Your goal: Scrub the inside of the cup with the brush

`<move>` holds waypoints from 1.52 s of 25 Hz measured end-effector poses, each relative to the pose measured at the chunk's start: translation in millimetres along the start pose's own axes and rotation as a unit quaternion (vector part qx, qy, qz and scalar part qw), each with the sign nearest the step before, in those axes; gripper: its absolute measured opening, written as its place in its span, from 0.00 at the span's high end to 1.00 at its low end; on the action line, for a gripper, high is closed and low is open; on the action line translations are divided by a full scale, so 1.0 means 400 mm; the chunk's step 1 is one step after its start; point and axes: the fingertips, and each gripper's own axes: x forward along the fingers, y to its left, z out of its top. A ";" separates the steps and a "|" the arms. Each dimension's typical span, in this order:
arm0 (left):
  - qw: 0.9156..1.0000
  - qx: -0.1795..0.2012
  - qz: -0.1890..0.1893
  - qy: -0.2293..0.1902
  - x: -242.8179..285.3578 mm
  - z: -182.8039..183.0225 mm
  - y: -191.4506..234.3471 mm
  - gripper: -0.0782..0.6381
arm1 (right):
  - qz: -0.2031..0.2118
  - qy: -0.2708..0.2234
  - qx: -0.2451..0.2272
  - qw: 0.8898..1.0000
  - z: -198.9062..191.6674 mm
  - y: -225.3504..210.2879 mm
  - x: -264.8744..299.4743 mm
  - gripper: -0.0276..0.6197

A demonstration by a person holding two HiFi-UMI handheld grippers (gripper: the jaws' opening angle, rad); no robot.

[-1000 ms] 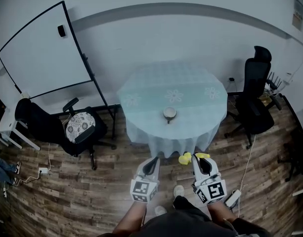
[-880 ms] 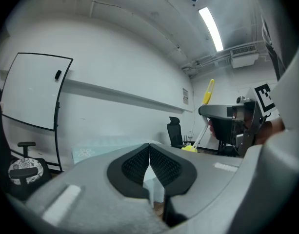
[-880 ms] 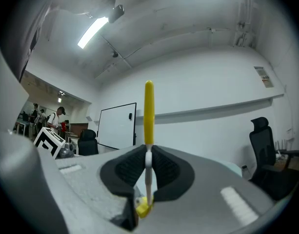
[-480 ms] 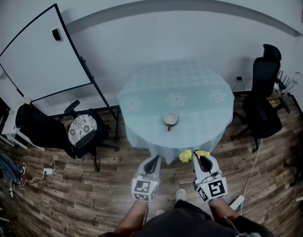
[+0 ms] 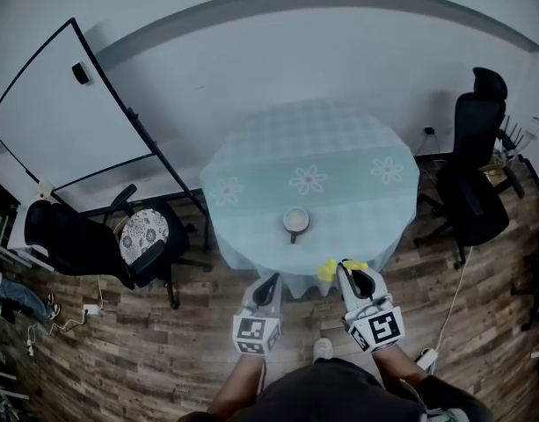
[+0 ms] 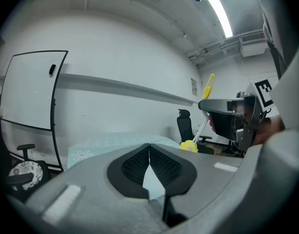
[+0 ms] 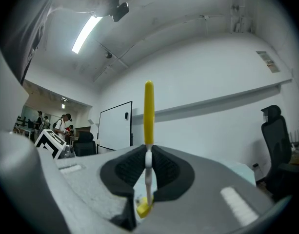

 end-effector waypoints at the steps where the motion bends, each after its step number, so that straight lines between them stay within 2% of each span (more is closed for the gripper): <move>1: 1.000 0.000 0.002 0.002 0.015 -0.002 0.000 0.88 | 0.001 0.001 0.002 1.000 -0.005 -0.014 0.006 0.90; 10: 0.999 0.003 0.032 0.007 0.105 0.023 0.026 0.88 | 0.030 0.016 0.013 0.999 -0.036 -0.099 0.059 0.90; 20: 0.999 0.001 0.047 0.012 0.164 0.025 0.083 0.88 | 0.038 0.013 0.020 0.999 -0.050 -0.127 0.128 0.90; 38: 1.000 0.003 -0.003 -0.017 0.341 0.093 0.250 0.88 | 0.001 0.004 -0.002 1.000 -0.024 -0.146 0.349 0.90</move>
